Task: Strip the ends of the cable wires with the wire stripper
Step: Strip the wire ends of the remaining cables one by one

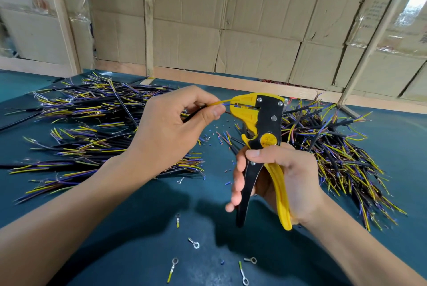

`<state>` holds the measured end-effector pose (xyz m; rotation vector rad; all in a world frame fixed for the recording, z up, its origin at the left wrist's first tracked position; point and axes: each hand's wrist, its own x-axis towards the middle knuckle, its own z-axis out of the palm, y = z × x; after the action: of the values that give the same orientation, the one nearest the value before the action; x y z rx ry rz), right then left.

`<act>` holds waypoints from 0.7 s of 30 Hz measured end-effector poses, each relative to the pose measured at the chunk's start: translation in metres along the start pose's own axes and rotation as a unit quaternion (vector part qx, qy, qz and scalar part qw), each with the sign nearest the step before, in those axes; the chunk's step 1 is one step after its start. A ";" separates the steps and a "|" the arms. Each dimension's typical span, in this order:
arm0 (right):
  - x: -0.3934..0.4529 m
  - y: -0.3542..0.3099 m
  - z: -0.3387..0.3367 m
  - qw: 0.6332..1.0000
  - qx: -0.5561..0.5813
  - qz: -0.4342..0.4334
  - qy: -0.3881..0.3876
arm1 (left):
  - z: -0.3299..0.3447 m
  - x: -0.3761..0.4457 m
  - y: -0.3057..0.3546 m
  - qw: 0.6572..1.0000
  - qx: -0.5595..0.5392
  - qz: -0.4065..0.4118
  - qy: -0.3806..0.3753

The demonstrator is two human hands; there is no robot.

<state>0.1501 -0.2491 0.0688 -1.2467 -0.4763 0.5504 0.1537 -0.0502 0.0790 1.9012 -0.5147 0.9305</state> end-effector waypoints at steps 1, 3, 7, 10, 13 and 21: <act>0.000 0.000 0.000 1.000 -0.001 -0.001 0.000 | 0.000 0.000 0.001 1.000 -0.001 -0.001 -0.002; 0.000 0.000 -0.001 1.000 -0.003 -0.003 -0.001 | 0.000 0.000 0.001 1.000 -0.004 -0.002 -0.004; 0.001 0.001 -0.003 1.000 -0.006 -0.002 -0.002 | -0.002 0.000 0.002 1.000 -0.001 0.001 -0.009; 0.002 0.002 -0.002 1.000 -0.013 -0.003 -0.007 | 0.000 -0.001 0.002 1.000 0.005 0.005 -0.012; 0.002 0.002 -0.003 1.000 -0.012 -0.004 -0.007 | 0.001 -0.001 0.003 1.000 0.004 0.001 -0.011; -0.001 -0.001 -0.002 0.999 -0.004 0.024 0.039 | 0.002 -0.002 0.001 1.000 0.021 0.010 -0.015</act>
<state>0.1507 -0.2518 0.0692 -1.2844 -0.3835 0.5382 0.1525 -0.0524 0.0780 1.9529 -0.5369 0.9331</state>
